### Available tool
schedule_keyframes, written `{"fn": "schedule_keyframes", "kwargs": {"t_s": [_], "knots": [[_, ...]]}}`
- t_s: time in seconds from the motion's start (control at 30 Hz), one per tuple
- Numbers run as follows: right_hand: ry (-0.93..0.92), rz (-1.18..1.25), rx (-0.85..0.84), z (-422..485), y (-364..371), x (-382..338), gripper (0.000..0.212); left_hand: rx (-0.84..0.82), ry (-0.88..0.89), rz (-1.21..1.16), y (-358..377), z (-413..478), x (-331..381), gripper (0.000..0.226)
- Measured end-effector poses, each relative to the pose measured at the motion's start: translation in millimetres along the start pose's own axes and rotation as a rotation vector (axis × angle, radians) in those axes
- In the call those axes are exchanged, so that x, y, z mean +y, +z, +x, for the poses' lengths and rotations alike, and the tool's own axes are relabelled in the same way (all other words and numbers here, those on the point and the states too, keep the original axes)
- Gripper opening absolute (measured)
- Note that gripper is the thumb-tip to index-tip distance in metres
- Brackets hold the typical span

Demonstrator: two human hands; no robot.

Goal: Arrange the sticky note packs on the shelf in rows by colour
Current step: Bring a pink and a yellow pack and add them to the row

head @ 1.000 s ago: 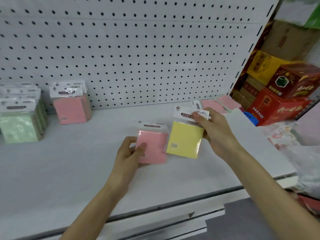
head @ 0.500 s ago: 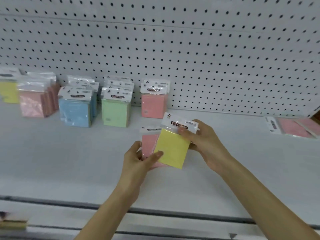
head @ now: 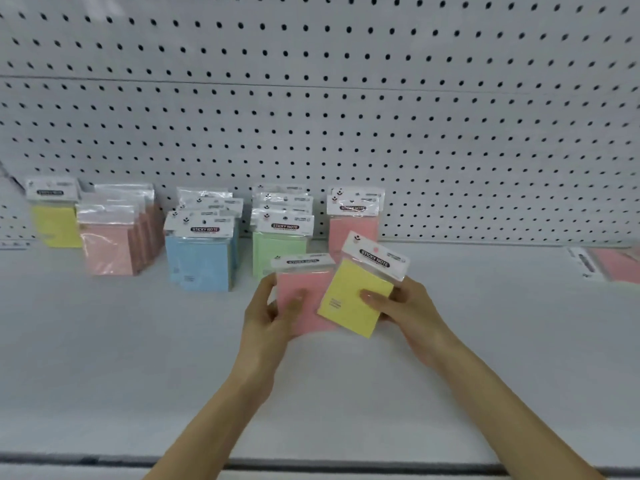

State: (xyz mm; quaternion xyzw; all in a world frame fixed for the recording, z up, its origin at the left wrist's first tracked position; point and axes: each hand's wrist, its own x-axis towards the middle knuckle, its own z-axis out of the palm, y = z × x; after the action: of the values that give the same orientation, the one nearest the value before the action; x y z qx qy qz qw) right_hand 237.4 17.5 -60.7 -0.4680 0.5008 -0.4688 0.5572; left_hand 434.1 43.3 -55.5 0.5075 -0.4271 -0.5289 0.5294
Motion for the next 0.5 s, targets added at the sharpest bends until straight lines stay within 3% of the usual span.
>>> {"fn": "schedule_keyframes", "kwargs": {"t_s": [0.2,0.4,0.5], "knots": [[-0.049,-0.087,0.149,8.0,-56.6,6.5,0.032,-0.054,0.112,0.256,14.7,40.1,13.4,0.023],[-0.131,-0.148,0.157,19.8,-79.0,12.3,0.028,-0.199,0.219,0.556,45.7,84.9,23.5,0.04],[-0.166,-0.116,0.176,25.0,-83.0,15.4,0.028,-0.157,0.256,0.759,54.0,104.6,25.1,0.025]]}}
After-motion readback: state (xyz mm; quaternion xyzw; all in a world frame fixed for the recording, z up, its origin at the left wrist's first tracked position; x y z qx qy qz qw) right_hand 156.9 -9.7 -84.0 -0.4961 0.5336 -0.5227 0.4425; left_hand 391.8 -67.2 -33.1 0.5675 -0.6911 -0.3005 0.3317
